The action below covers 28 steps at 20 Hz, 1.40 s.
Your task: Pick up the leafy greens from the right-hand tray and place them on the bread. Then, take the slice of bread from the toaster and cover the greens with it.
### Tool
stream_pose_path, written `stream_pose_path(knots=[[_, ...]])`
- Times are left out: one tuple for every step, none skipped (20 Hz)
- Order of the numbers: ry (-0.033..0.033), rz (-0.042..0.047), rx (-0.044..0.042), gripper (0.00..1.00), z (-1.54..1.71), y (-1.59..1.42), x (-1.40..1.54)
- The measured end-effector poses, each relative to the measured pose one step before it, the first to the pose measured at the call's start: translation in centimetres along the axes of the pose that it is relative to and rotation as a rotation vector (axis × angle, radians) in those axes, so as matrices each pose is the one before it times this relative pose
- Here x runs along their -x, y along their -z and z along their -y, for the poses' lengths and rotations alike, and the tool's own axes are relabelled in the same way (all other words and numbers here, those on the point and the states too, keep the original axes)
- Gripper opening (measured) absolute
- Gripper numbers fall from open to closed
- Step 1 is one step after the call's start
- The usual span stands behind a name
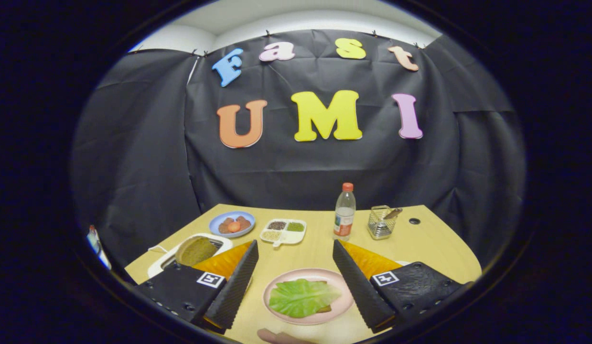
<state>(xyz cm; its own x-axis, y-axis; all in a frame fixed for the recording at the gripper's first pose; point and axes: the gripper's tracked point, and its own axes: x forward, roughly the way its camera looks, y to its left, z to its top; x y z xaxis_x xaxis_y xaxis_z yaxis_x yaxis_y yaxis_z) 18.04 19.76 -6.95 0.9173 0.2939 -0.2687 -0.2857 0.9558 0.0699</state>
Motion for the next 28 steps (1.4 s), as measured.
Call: stream_pose_path(knots=[[-0.00846, 0.00873, 0.01045, 0.96, -0.941, -0.8, 0.392], [-0.00295, 0.00441, 0.01309, 0.96, -0.78, -0.596, 0.228], [-0.00351, 0.00371, 0.01228, 0.96, -0.755, -0.566, 0.146], [-0.00322, 0.00225, 0.0047, 0.96, -0.915, -0.517, 0.054], [-0.01385, 0.00346, 0.00402, 0.96, -1.036, -0.494, -0.084], [-0.00891, 0.0027, 0.00186, 0.96, -0.861, -0.425, -0.123], [-0.00335, 0.00032, 0.00381, 0.96, -0.755, -0.302, -0.141], [-0.00486, 0.00032, 0.00397, 0.96, -0.787, -0.149, -0.246], [-0.00606, -0.00627, 0.00262, 0.96, -0.81, 0.158, -0.527], [-0.00066, -0.01573, -0.00022, 0.96, -0.688, 0.291, -0.517], [-0.00624, -0.01834, -0.00241, 0.96, -0.856, 0.476, -0.457], [-0.01234, -0.01884, -0.00128, 0.96, -0.911, 0.395, -0.558], [-0.00619, -0.0171, -0.00279, 0.96, -0.819, 0.456, -0.555], [-0.00604, -0.01464, -0.00276, 0.96, -0.691, 0.406, -0.498], [-0.00738, -0.0134, -0.00061, 0.96, -0.755, 0.495, -0.626], [-0.00593, -0.01745, 0.00172, 0.96, -0.779, 0.545, -0.543], [-0.00878, -0.01962, 0.00364, 0.96, -0.853, 0.717, -0.541], [-0.00953, -0.01753, 0.0038, 0.96, -0.827, 0.524, -0.577], [-0.00582, -0.02018, 0.00548, 0.96, -0.78, 0.644, -0.534], [0.00411, -0.02176, 0.00089, 0.96, -0.44, 0.546, -0.553], [0.0114, -0.02619, -0.00165, 0.96, -0.193, 0.751, -0.63], [0.01217, -0.02617, -0.00805, 0.94, -0.303, 0.628, -0.724], [0.00868, -0.02867, -0.01248, 0.9, -0.196, 0.617, -0.627], [0.01532, -0.03106, -0.01312, 0.81, 0.092, 0.612, -0.624], [0.02001, -0.03633, -0.01487, 0.75, 0.224, 0.672, -0.592], [0.01394, -0.03774, -0.01492, 0.69, 0.15, 0.66, -0.45], [0.00808, -0.03127, -0.01436, 0.64, 0.039, 0.418, -0.294], [-0.00215, -0.0241, -0.01319, 0.56, -0.141, 0.327, -0.223]])
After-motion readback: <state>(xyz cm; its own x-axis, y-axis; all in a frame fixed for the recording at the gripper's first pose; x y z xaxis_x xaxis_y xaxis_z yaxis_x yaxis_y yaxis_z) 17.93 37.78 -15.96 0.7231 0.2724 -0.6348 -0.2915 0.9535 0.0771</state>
